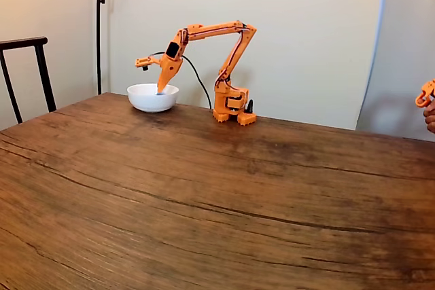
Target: Grasp the cube and drop it in the bowl
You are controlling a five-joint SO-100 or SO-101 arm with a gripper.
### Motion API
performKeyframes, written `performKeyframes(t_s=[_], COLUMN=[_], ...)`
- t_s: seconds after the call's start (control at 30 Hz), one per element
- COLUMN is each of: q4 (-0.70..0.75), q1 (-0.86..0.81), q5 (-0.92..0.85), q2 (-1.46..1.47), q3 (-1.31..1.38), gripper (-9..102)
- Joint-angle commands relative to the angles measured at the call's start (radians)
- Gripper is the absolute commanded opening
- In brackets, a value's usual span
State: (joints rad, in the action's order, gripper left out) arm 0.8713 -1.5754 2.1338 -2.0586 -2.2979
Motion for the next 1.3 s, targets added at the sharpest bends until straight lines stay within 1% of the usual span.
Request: performKeyframes(t_s=[0.0, 0.07, 0.27, 0.5, 0.6, 0.87, 1.07, 1.27], q4=[0.0, 0.029, 0.23, 0.465, 0.529, 0.528, 0.528, 0.528], q1=[0.008, 0.023, 0.161, 0.334, 0.431, 0.657, 0.815, 0.971], q5=[0.012, 0.012, -0.003, -0.006, -0.063, -0.213, -0.268, -0.282], q2=[-0.029, -0.038, -0.066, -0.216, -0.296, -0.494, -0.575, -0.618], q3=[0.035, 0.046, 0.206, 0.351, 0.359, 0.273, 0.224, 0.224], gripper=[26, 27, 24, 8, 4, 1, -1, -1])
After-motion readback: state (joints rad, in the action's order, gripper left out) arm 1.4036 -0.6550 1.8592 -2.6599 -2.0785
